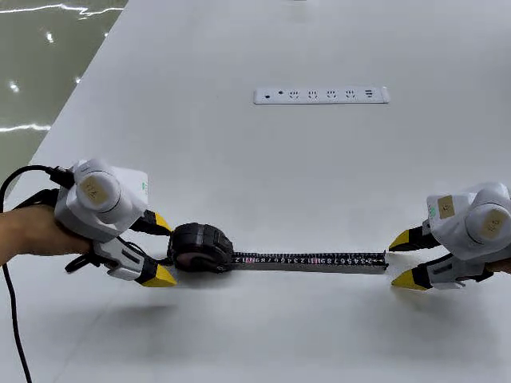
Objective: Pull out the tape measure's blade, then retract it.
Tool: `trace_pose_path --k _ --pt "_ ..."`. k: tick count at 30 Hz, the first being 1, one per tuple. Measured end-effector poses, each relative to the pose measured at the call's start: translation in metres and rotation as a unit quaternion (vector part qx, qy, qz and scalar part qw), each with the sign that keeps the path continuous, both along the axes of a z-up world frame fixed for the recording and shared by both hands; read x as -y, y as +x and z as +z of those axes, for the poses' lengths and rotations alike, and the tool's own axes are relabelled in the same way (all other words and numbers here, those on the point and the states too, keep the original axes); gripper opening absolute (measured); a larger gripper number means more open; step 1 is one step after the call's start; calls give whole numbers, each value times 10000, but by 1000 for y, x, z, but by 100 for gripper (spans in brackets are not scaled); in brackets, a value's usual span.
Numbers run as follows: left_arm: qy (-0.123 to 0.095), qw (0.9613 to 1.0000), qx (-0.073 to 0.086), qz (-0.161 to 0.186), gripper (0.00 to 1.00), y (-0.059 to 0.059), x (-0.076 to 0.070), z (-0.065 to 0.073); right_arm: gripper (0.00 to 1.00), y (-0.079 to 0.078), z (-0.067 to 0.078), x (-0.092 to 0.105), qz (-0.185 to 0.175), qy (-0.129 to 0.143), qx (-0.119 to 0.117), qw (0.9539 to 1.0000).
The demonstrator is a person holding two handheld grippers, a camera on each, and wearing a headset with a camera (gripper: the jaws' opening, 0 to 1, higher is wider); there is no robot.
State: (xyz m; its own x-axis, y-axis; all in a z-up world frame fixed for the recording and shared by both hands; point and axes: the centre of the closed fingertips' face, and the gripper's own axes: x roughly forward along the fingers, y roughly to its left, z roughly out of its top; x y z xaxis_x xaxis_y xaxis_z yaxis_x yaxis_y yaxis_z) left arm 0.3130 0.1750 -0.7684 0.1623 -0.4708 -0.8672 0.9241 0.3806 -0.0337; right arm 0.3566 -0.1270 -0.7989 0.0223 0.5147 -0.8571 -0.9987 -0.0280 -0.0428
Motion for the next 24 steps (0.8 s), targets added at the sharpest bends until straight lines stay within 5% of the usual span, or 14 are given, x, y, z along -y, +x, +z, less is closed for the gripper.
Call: trace_pose_path --k 13,24 --pt "-323 9980 93 535 63 -18 3 0 39 -16 4 11 -532 158 -29 9985" --pt "-725 9913 155 1091 66 -38 9 4 50 -32 6 15 -1094 351 -97 9933"
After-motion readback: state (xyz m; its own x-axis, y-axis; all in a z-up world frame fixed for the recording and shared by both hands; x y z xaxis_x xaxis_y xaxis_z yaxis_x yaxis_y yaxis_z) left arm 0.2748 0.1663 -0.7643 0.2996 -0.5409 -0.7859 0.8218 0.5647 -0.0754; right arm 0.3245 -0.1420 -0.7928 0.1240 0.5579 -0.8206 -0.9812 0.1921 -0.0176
